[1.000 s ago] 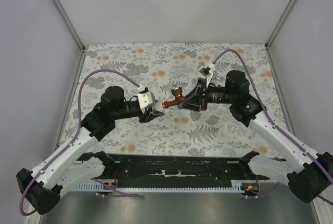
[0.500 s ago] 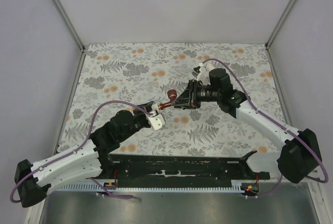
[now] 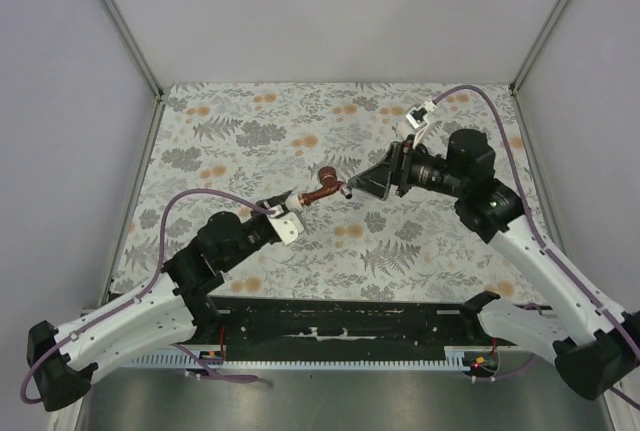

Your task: Install the water faucets

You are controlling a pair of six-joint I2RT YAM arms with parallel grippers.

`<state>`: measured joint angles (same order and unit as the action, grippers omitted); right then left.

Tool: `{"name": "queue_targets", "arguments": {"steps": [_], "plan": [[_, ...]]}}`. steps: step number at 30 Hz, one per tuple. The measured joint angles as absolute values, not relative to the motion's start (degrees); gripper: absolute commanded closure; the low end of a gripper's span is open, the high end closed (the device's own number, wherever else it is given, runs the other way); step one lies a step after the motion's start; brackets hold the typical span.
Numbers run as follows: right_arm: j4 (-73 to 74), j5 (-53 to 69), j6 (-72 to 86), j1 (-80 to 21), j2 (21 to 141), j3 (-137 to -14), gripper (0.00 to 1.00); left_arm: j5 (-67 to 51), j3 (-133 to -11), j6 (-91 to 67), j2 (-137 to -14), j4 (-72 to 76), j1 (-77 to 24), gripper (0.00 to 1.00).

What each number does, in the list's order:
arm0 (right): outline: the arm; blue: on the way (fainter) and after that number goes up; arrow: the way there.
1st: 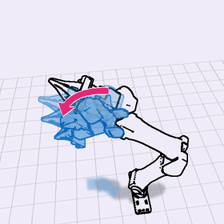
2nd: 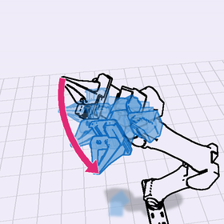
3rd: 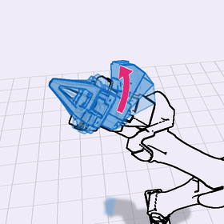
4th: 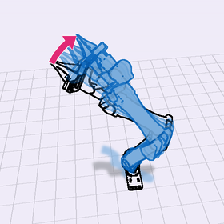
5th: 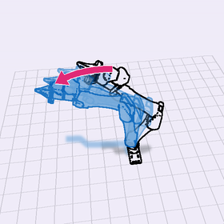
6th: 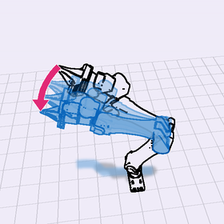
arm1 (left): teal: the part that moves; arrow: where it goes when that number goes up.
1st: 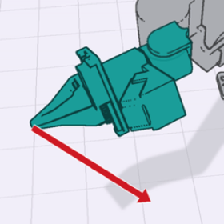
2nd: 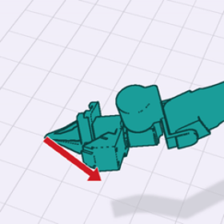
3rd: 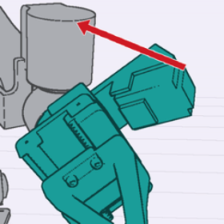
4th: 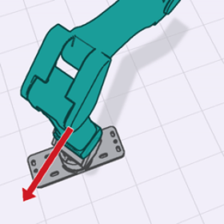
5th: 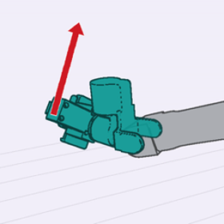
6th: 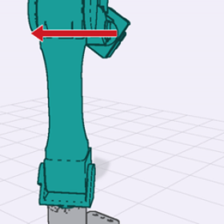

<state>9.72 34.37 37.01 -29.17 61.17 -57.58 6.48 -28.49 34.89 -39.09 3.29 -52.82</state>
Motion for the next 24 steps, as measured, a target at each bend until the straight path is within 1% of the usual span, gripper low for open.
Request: {"name": "queue_targets", "arguments": {"steps": [3, 7, 11, 12, 18, 24], "plan": [[9.69, 34.68, 26.15, -28.91, 55.61, -57.1, 0.14, 0.71, -28.49, 30.92, -37.54, 3.33, -48.49, 0.98], [9.47, 38.76, 9.45, -28.91, 47.75, -53.41, 0.15, -8.71, -28.71, 25.8, -36.95, 3.55, -43.9, 0.98], [10.22, 43.86, -3.07, -28.93, 44.95, -51.09, 0.15, -18.55, -29.98, 22.11, -38.35, 3.42, -42.81, 0.98], [10.44, 44.93, -5.19, -28.93, 45.01, -51.09, 0.15, -21.82, -30.61, 20.95, -38.98, 3.42, -42.81, 0.98], [11.7, 50.48, -14.22, -28.93, 47.59, -51.09, 0.18, -32.05, -32.99, 17.04, -41.34, 3.75, -42.35, 0.98], [11.46, 56.75, -15.59, -29.04, 51.11, -51.37, 0.21, -36.62, -33.76, 14.81, -42.78, 4.47, -42.15, 0.98]]}}
